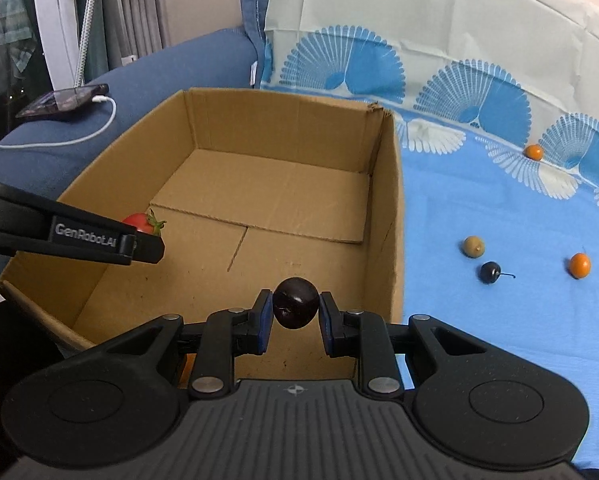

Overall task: Organize fruits
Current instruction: 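Carry the tomato and cherry into the box and open both tools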

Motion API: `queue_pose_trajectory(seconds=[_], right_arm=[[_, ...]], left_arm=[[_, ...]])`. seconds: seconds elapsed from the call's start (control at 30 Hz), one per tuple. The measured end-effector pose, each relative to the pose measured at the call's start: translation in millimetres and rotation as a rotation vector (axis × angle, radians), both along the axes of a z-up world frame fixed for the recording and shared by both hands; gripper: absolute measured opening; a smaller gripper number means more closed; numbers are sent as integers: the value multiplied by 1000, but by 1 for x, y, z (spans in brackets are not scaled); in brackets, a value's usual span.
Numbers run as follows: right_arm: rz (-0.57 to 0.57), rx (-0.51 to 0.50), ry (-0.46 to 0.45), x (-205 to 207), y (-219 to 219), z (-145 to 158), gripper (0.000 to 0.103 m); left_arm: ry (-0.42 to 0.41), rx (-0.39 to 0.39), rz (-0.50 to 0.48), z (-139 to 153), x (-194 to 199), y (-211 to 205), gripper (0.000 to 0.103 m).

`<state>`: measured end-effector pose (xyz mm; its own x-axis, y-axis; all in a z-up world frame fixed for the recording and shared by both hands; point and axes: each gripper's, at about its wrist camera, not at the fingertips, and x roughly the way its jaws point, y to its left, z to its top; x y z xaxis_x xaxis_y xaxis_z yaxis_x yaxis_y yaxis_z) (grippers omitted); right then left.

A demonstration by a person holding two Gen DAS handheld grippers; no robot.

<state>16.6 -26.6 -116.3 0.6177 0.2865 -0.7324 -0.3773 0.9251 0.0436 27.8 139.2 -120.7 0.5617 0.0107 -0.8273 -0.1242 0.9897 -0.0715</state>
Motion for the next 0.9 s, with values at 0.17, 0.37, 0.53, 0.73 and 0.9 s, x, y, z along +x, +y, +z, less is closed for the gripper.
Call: queue_pose_trajectory(seconds=[0.17,0.37,0.53,0.73,0.9], right_arm=[[1,-14,33,3,3,-8,25],[4,-33,32,4,5,-13,25],[10,-42,27,5,6,-13,25],[37,-46,41,7,7,-10,49],[52,-80,22,-6,6,10,79]], left_arm=[[44,11,9,-12,4,2,36],[78,14,21,-22,6,5,36],[84,16,29,-22,6,6,36],[58,-4,29,-11,5,6,90],[14,17,23,12,-10,-3,102]])
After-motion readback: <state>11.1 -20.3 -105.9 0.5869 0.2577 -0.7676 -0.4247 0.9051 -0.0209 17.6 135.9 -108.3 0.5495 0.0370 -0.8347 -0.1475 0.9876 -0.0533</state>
